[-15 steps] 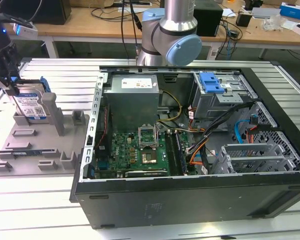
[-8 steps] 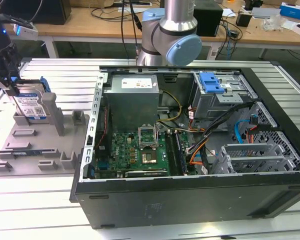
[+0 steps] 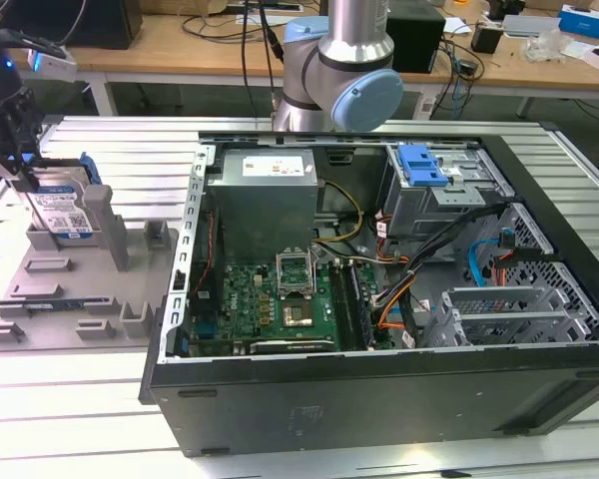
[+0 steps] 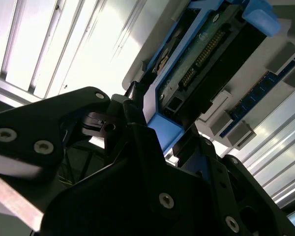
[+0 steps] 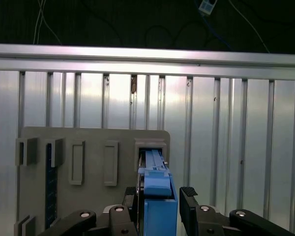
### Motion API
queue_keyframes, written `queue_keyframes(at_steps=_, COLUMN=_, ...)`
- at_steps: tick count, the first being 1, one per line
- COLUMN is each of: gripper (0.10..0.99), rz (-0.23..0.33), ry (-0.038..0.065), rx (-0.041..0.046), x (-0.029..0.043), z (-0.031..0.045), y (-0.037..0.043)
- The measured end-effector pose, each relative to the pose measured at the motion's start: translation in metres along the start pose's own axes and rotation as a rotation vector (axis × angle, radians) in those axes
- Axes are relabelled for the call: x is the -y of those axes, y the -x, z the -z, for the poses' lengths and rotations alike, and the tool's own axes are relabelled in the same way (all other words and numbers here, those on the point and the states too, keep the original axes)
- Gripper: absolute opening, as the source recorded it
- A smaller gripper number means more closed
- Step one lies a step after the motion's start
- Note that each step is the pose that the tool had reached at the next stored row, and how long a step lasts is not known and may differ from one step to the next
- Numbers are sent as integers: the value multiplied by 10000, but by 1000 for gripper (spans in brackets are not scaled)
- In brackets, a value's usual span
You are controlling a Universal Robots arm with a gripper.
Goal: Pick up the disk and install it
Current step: 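Pick up the disk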
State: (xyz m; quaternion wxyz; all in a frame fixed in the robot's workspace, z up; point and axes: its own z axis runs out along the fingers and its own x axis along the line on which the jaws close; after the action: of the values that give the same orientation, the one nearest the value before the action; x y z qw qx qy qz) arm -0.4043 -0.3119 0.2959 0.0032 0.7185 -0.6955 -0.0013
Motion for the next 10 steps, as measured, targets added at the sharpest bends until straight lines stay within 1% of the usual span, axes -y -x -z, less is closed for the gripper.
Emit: queue_keyframes(at_steps=10, gripper=482, rz=-114, ry=0, rx=1, x=-4, z=-13, y=0)
